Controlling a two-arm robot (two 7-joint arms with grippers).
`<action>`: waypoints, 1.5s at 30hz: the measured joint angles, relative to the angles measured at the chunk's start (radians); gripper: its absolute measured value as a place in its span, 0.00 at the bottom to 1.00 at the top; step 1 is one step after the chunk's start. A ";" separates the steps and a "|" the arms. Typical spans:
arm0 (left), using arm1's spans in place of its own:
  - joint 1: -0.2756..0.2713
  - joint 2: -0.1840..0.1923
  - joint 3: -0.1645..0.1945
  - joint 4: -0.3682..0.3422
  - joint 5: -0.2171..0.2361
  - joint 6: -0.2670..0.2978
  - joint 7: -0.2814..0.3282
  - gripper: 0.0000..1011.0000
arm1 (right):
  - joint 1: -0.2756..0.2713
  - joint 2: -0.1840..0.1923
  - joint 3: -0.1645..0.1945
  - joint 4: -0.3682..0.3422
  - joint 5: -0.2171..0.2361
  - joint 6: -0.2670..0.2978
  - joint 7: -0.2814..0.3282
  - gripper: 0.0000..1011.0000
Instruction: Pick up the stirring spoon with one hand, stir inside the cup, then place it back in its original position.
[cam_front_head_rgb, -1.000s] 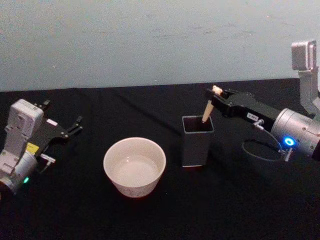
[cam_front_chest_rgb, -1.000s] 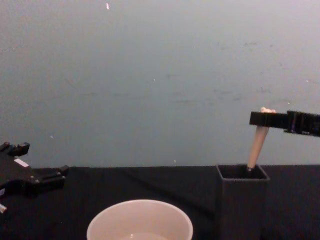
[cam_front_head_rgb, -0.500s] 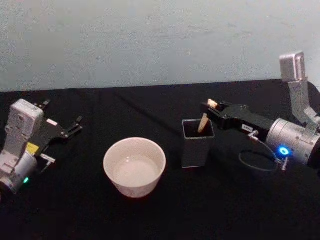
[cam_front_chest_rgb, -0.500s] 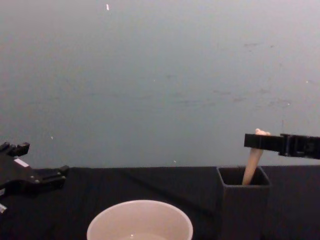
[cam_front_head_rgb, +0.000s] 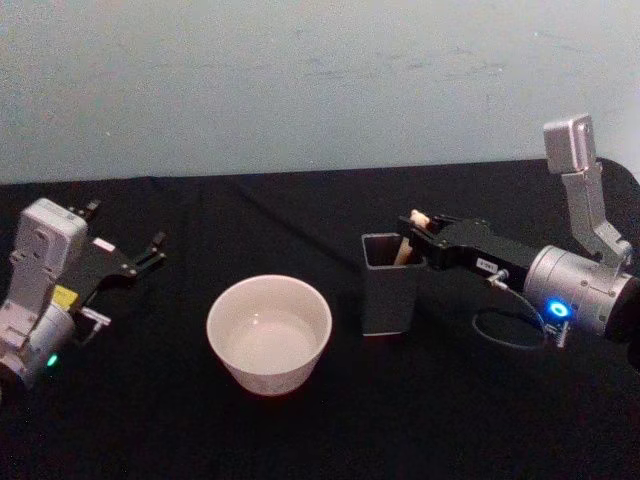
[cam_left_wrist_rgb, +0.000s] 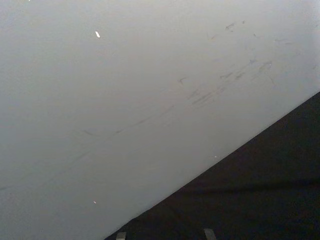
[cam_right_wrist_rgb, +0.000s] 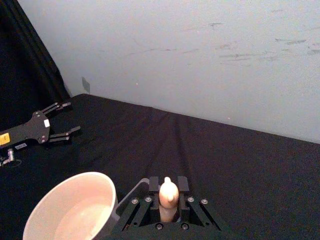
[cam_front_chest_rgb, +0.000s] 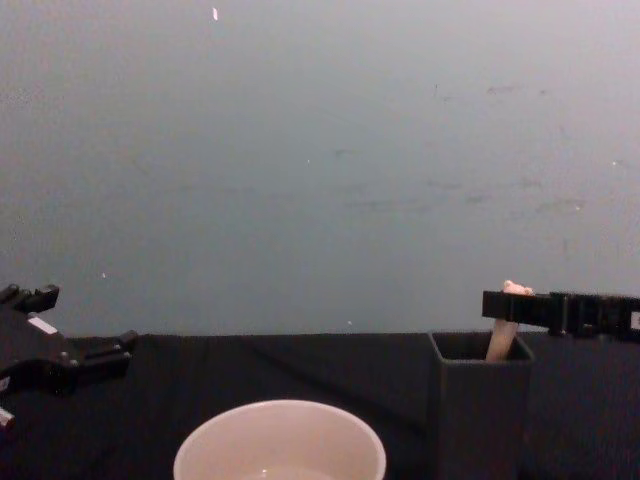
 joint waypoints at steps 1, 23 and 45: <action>0.000 0.000 0.000 0.000 0.000 0.000 0.000 0.99 | 0.000 0.000 0.000 0.000 -0.001 0.001 0.000 0.21; 0.000 0.000 0.000 0.000 0.000 0.000 0.000 0.99 | 0.000 -0.003 0.003 0.002 -0.010 0.003 0.004 0.21; 0.000 0.000 0.000 0.000 0.000 0.000 0.000 0.99 | 0.000 -0.003 0.003 0.002 -0.008 0.002 0.003 0.39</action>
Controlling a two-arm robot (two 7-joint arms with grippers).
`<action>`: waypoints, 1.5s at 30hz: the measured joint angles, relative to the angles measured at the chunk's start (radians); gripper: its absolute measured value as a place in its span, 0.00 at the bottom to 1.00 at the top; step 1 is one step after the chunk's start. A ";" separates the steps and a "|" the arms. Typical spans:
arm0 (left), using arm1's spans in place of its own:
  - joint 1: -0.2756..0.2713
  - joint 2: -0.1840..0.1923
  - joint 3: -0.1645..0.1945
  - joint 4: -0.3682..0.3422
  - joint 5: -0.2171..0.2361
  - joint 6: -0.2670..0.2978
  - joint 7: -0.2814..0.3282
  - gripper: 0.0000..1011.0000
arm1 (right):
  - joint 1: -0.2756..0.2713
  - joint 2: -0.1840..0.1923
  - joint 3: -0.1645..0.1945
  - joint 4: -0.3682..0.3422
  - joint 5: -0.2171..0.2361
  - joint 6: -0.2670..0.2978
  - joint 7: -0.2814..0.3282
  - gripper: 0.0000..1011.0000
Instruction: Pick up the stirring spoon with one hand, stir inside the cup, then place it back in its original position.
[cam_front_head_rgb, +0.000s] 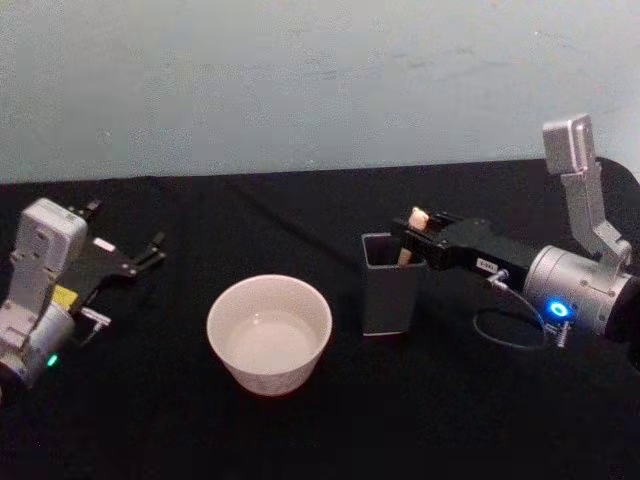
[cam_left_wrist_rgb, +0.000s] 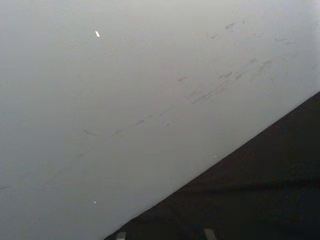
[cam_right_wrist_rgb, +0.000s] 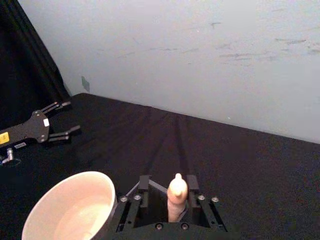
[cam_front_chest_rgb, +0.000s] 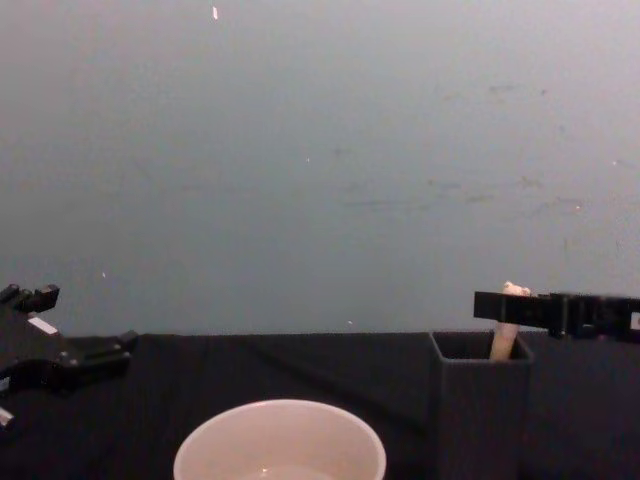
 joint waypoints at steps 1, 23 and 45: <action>0.000 0.000 0.000 0.000 0.000 0.000 0.000 0.99 | 0.000 0.000 0.000 0.000 0.000 0.000 0.000 0.46; 0.000 0.000 0.000 0.000 0.000 0.000 0.000 0.99 | 0.000 0.000 0.000 0.000 0.000 0.000 0.000 0.99; 0.000 0.000 0.000 0.000 0.000 0.000 0.000 0.99 | -0.036 -0.057 0.056 -0.027 -0.073 -0.134 -0.103 0.99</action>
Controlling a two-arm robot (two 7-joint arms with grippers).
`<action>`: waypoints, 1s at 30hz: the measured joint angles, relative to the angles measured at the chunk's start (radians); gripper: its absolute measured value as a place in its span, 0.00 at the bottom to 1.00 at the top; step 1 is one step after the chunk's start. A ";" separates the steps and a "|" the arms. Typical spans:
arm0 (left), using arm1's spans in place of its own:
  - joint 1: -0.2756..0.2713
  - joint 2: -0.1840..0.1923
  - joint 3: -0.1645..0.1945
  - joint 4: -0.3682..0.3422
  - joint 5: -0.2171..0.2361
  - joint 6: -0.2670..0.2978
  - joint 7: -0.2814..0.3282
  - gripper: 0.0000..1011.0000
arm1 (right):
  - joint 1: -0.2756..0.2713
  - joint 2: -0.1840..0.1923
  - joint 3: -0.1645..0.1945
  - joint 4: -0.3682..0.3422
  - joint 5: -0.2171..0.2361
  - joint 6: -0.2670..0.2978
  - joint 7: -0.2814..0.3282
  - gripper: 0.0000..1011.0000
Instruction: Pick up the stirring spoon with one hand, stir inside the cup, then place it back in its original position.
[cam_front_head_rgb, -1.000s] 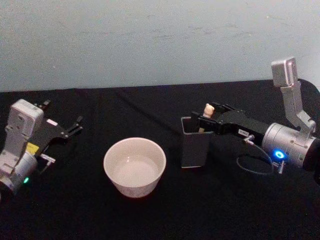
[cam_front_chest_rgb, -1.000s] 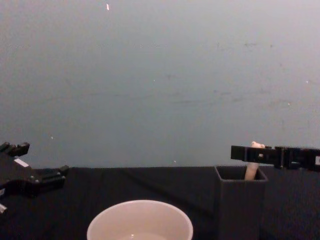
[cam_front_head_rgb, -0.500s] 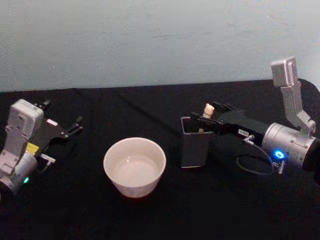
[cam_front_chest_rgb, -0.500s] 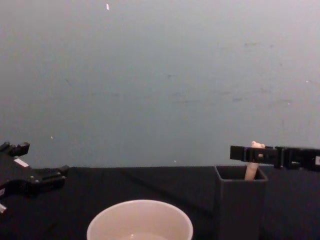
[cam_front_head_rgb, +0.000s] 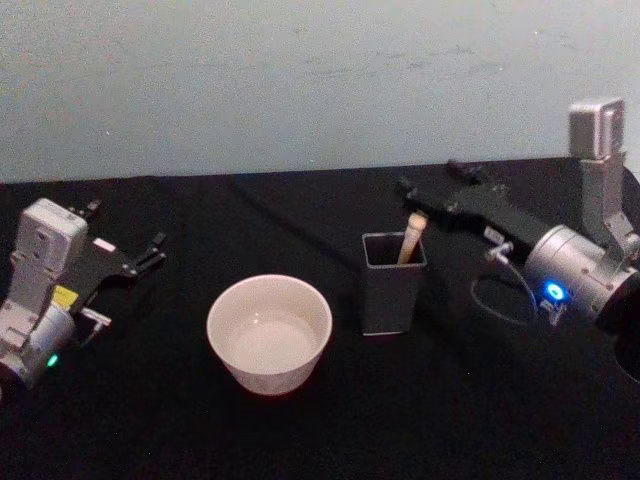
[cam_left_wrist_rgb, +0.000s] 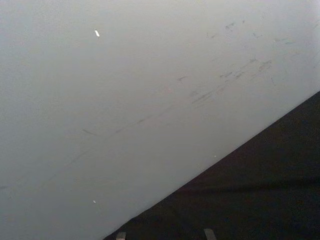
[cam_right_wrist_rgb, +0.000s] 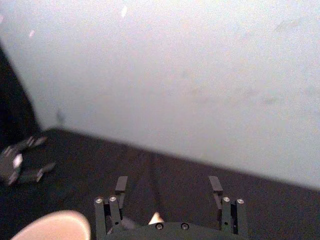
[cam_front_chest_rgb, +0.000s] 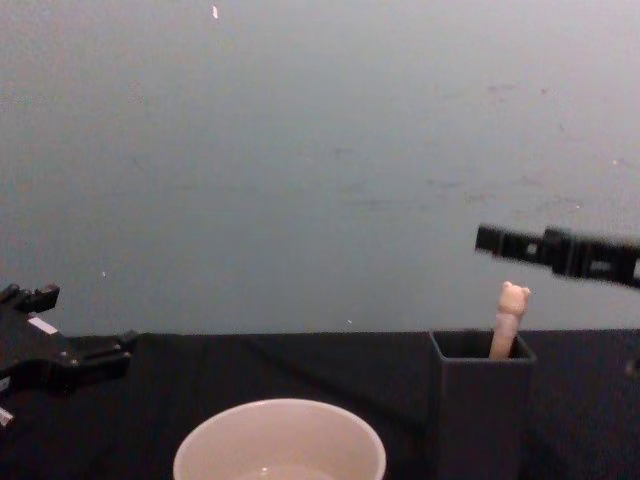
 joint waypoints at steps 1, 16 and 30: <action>0.000 0.000 0.000 0.000 0.000 0.000 0.000 0.99 | -0.006 -0.015 0.014 -0.005 -0.010 -0.027 -0.024 0.99; 0.000 0.000 0.000 0.000 0.000 0.000 0.000 0.99 | -0.044 -0.105 0.037 0.057 -0.322 -0.213 -0.317 0.99; 0.000 0.000 0.000 0.000 0.000 0.000 0.000 0.99 | -0.093 -0.120 0.005 0.175 -0.471 -0.194 -0.382 0.99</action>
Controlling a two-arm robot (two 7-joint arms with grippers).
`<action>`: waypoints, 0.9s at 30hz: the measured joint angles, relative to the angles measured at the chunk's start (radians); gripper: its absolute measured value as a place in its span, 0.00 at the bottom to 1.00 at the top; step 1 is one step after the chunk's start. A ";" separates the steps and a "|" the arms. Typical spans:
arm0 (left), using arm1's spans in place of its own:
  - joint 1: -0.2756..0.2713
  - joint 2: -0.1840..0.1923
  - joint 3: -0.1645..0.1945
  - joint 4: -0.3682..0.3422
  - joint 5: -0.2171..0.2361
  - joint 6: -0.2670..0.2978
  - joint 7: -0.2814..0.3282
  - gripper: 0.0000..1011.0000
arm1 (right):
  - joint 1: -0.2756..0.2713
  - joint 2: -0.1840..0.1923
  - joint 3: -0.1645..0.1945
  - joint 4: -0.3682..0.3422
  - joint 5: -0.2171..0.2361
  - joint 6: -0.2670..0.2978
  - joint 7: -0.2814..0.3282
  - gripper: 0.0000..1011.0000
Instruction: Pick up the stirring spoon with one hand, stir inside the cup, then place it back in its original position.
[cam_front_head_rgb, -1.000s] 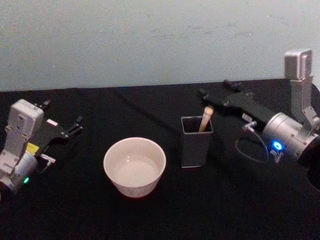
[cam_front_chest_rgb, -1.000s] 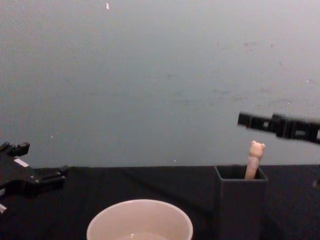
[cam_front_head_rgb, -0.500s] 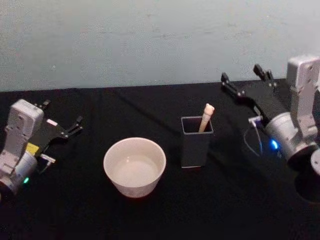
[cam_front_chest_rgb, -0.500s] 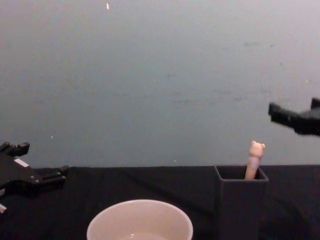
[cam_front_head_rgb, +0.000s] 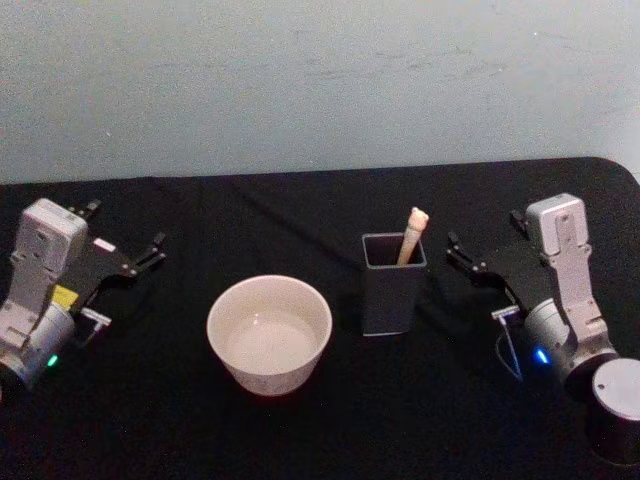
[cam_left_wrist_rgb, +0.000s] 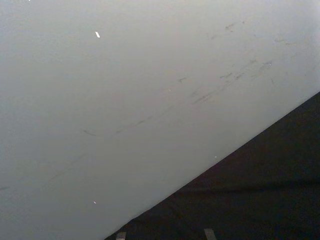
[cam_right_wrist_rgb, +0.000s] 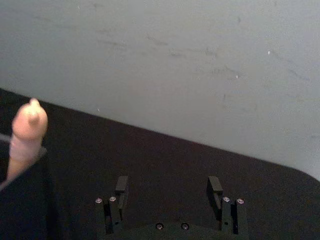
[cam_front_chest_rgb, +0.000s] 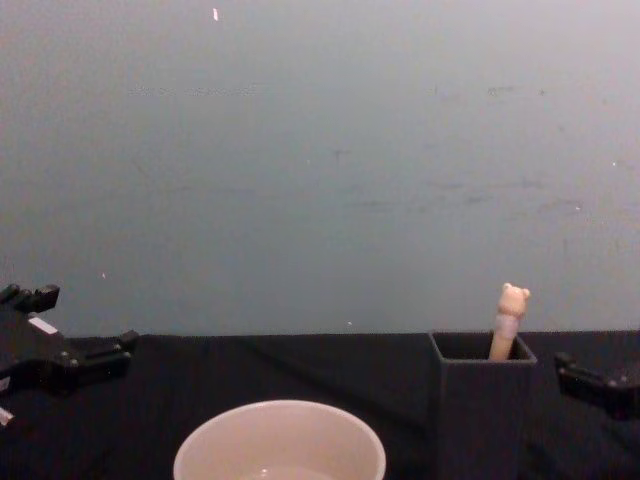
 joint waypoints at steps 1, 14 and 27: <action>0.000 0.000 0.000 0.000 0.000 0.000 0.000 0.99 | 0.000 0.000 0.000 0.000 0.000 0.000 0.000 0.99; 0.000 0.000 0.000 0.000 0.000 0.000 0.000 0.99 | 0.005 -0.017 0.013 0.019 -0.006 0.010 -0.003 0.99; 0.000 0.000 0.000 0.000 0.000 0.000 0.000 0.99 | 0.005 -0.015 0.011 0.016 -0.005 0.009 -0.002 0.99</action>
